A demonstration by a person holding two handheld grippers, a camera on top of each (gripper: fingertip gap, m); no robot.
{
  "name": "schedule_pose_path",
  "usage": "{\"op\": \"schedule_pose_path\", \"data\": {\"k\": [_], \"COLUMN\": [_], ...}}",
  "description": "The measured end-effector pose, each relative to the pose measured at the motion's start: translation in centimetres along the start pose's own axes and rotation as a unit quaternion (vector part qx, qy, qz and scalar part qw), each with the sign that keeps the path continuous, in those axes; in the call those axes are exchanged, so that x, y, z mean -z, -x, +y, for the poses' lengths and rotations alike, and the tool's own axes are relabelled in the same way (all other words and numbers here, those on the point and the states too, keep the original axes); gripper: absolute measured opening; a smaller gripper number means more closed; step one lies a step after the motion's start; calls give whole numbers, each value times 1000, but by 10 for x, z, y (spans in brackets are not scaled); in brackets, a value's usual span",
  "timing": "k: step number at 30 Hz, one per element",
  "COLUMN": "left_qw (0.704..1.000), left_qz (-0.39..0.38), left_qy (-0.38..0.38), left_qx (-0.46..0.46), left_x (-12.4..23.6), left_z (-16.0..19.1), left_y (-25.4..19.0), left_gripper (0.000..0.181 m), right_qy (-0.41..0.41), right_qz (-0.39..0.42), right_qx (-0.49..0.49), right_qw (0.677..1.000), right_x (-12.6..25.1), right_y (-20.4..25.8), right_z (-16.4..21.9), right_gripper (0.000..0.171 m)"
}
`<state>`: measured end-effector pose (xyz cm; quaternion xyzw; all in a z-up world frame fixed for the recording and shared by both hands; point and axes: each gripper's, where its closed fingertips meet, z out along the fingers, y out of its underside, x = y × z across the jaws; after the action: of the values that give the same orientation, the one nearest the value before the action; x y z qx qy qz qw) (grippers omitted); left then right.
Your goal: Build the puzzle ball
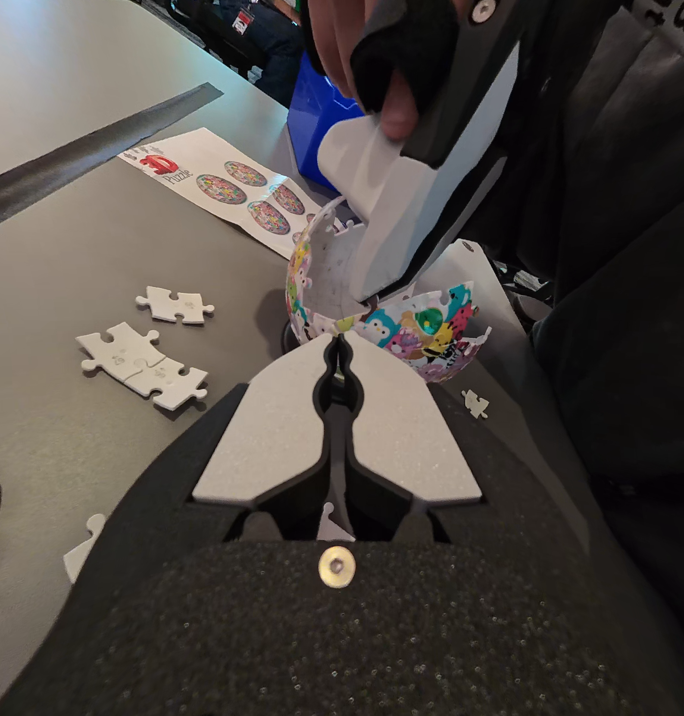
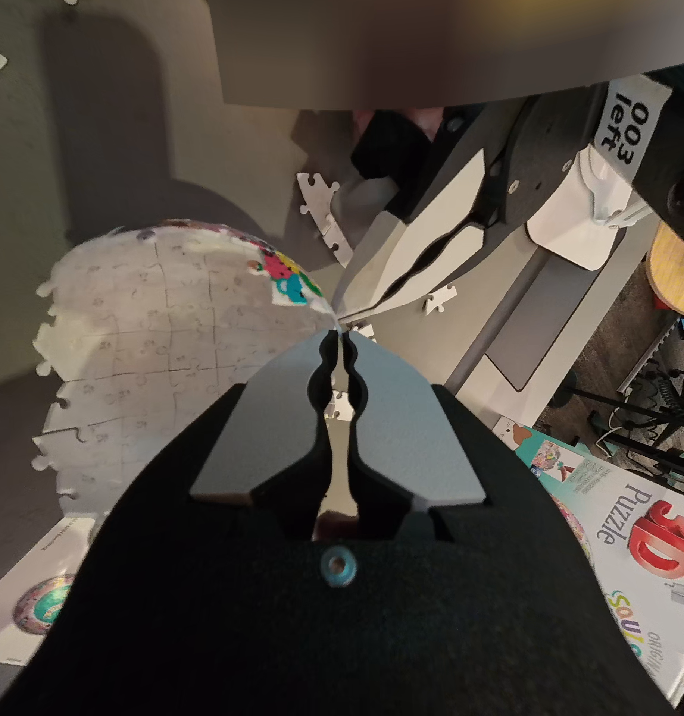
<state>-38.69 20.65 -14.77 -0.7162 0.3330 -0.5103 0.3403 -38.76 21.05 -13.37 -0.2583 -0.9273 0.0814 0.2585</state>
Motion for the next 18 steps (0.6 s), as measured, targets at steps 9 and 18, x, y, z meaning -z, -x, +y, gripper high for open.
{"op": "schedule_pose_path", "data": {"k": [9,18], "left_qw": [1000,1000], "left_qz": [-1,3], "left_qy": [2,1], "left_qx": [-4,-4], "left_x": [-1,-1], "left_z": [0,0], "left_y": [0,-1], "left_gripper": [0,0], "right_qy": [7,1], "right_qz": [6,-3], "right_qx": [10,36], "right_qw": [1000,999], "right_x": [0,-5], "right_y": [1,5], "right_z": [1,-5], "right_gripper": [2,13]}}
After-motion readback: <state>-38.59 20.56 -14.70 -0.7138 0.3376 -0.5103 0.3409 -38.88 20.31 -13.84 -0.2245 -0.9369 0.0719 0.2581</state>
